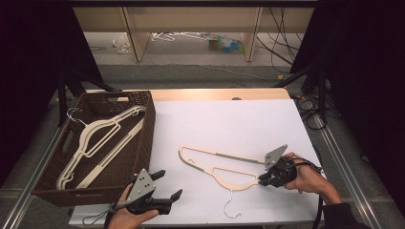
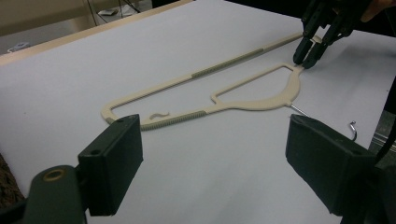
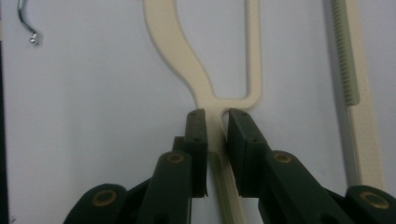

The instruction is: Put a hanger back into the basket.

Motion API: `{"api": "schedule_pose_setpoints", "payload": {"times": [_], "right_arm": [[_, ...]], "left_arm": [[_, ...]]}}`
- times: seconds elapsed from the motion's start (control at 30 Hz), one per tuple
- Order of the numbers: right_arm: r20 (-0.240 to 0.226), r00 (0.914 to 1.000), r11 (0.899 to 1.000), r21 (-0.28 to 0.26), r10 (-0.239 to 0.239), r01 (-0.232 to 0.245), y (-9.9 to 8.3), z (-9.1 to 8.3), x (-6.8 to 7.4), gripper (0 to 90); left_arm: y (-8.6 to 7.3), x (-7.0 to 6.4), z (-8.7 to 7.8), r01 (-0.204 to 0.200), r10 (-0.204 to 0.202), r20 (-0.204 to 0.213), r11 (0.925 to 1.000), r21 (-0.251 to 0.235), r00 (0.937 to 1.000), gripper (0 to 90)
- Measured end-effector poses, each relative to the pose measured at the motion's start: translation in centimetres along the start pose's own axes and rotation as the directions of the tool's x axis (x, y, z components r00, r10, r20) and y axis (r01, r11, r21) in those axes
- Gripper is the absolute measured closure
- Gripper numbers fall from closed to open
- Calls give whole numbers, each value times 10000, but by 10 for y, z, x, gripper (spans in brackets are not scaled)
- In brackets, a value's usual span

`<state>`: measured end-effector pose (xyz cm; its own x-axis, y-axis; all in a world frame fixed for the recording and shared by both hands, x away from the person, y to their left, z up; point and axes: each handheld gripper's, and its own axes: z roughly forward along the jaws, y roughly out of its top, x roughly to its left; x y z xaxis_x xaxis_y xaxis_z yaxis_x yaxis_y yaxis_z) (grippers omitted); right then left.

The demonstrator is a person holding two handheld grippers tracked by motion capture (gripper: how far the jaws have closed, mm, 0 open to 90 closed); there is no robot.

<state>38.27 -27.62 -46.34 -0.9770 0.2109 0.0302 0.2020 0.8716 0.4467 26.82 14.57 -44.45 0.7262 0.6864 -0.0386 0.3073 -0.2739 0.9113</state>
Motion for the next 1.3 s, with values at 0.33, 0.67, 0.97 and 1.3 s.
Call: {"api": "schedule_pose_setpoints", "payload": {"times": [0.33, 0.67, 0.97, 1.3], "right_arm": [[29, 9996, 9984, 482, -284, 282, 2, -3, 10, 741], [23, 9977, 9927, 1002, -682, 676, 3, -3, 12, 730], [86, 9962, 9910, 1026, -870, 857, 4, 0, 13, 737], [43, 9921, 9860, 1116, -1255, 1242, 7, -1, 15, 796]], "left_arm": [[0, -1, 0, -80, 80, -19, 9999, 100, 10000, 190], [0, -1, 1, -126, 126, 20, 9998, 155, 9999, 193], [0, -1, 6, -196, 193, 117, 9994, 289, 9997, 193], [1, -1, 18, -591, 579, 210, 9965, 590, 9981, 199]]}}
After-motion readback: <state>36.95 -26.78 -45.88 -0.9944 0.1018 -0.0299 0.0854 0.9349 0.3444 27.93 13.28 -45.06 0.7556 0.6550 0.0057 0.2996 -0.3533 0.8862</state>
